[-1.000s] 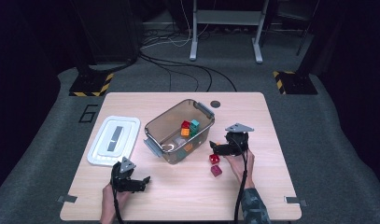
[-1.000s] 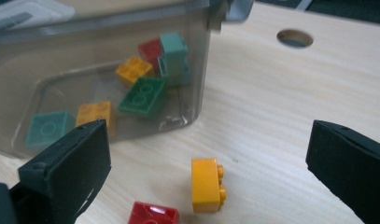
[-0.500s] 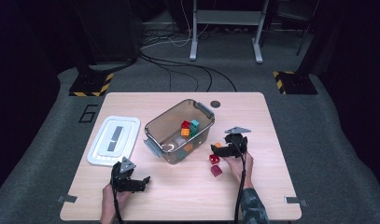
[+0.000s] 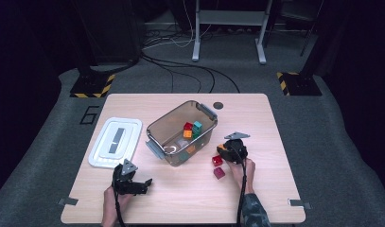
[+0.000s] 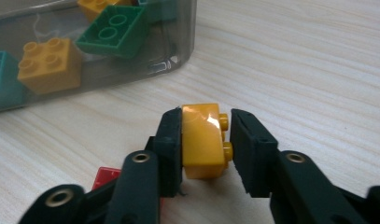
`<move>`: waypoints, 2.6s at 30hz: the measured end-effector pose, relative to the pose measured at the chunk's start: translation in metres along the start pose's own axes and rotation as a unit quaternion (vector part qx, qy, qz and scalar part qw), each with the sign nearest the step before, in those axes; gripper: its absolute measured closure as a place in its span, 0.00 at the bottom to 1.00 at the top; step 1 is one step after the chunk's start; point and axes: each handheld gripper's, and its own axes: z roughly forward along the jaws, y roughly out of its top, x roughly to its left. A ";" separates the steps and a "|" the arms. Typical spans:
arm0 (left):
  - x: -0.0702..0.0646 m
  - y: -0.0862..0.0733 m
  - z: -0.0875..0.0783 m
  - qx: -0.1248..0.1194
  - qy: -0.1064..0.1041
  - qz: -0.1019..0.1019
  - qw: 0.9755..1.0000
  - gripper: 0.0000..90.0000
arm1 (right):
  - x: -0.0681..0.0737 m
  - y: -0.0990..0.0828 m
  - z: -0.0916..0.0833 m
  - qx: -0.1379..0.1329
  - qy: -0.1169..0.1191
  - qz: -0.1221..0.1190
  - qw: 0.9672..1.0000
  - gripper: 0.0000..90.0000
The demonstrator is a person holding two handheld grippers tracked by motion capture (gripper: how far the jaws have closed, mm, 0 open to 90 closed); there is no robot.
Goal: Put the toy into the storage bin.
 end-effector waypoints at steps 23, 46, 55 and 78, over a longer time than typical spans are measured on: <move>0.000 0.000 0.000 0.000 0.000 0.000 1.000 0.05 | 0.008 0.014 -0.037 -0.067 -0.017 -0.016 0.997 0.74; 0.000 0.000 0.000 0.001 -0.001 0.001 1.000 0.05 | 0.015 0.041 -0.084 -0.121 -0.036 -0.040 0.991 0.74; 0.000 0.000 0.000 0.001 0.000 0.001 1.000 0.05 | 0.020 0.056 -0.104 -0.143 -0.044 -0.053 0.987 0.74; 0.000 0.000 0.000 0.000 0.000 0.000 1.000 0.05 | 0.033 0.100 -0.129 -0.182 -0.050 -0.086 0.978 0.74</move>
